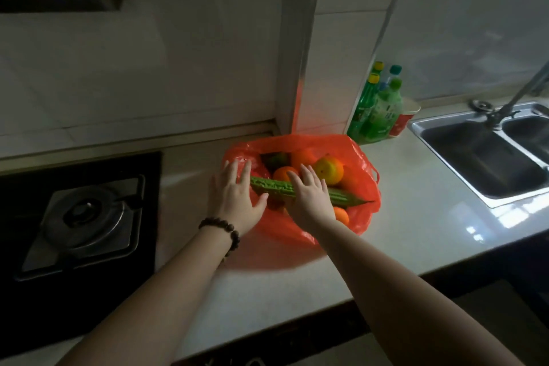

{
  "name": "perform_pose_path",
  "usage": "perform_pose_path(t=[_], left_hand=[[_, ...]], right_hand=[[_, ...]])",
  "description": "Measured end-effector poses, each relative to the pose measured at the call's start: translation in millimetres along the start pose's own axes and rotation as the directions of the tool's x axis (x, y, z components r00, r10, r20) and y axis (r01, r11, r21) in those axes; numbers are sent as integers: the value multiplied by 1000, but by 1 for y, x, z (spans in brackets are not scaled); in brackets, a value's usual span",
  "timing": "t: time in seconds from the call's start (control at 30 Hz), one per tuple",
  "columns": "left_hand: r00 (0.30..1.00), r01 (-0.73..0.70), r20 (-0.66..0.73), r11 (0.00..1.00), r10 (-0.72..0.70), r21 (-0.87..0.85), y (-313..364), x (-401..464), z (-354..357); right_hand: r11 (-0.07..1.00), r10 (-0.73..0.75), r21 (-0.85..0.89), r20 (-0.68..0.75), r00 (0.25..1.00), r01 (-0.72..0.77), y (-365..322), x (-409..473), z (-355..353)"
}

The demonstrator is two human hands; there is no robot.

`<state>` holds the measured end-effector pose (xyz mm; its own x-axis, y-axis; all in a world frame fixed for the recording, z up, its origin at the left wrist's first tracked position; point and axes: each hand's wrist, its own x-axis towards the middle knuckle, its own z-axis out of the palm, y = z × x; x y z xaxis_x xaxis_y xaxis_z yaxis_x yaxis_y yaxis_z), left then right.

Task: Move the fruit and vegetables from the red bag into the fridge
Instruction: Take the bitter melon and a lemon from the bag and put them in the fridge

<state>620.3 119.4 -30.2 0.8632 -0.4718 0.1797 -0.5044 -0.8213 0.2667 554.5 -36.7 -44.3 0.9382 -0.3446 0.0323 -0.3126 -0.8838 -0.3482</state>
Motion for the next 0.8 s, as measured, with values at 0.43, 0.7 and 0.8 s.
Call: perform_pose_path(t=[0.43,0.7,0.8], left_hand=[[998,49,37,998,-47,-46,-22,47,14],[999,-12,-43,997,8,-73,5,55,6],[994,-88,-74,989,79,-118,32,58,8]], right_hand=[[973,17,-231,151,988,18,34,46,40],[984,-28,-172,53,998,37,59,33,-13],[989,14,-147,-29,999,-18,73,25,-33]])
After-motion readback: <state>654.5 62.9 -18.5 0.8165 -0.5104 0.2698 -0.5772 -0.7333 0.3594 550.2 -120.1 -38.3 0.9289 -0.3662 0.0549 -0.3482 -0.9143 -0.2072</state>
